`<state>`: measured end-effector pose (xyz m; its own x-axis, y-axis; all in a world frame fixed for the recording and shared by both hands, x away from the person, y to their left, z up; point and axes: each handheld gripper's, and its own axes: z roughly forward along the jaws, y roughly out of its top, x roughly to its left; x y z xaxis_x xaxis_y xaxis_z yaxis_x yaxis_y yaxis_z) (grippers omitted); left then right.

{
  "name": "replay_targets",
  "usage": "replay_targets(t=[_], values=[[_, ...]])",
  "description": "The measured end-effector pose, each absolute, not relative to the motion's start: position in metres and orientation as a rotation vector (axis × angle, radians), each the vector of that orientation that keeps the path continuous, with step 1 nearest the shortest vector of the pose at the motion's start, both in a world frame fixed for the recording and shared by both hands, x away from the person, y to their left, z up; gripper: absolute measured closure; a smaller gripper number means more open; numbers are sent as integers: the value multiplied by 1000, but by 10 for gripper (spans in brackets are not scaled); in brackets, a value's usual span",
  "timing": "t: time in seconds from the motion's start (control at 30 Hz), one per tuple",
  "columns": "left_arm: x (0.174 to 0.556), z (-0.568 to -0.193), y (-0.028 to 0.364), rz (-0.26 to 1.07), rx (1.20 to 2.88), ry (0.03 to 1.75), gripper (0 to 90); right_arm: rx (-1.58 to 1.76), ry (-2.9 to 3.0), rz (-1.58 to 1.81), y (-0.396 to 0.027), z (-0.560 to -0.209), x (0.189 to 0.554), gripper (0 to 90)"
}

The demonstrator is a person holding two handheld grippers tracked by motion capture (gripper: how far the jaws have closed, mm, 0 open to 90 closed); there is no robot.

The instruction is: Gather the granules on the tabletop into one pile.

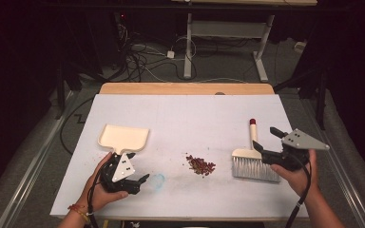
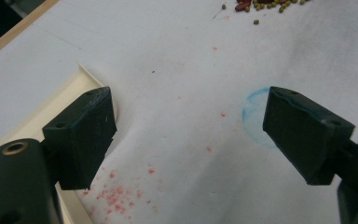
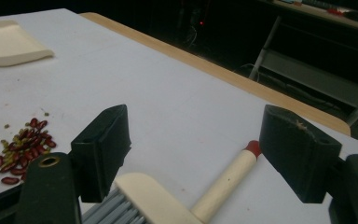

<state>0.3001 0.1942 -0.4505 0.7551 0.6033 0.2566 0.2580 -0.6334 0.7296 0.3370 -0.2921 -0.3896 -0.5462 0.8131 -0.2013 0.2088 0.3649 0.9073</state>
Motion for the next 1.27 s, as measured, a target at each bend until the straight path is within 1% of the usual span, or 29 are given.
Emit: replay_targets(t=[0.03, 0.27, 0.4, 0.67, 1.27], values=[[300, -450, 194, 643, 2250, 645, 166, 875, 1959, 1169, -290, -392, 332, 220], [296, -449, 194, 664, 2235, 649, 167, 864, 1964, 1212, -282, -415, 303, 196], [294, -449, 195, 674, 2229, 645, 167, 805, 1986, 1154, -274, -422, 295, 184], [291, -449, 201, 677, 2214, 649, 166, 807, 1981, 1149, -269, -423, 295, 176], [296, -449, 198, 674, 2225, 659, 167, 775, 1965, 1140, -270, -420, 293, 174]])
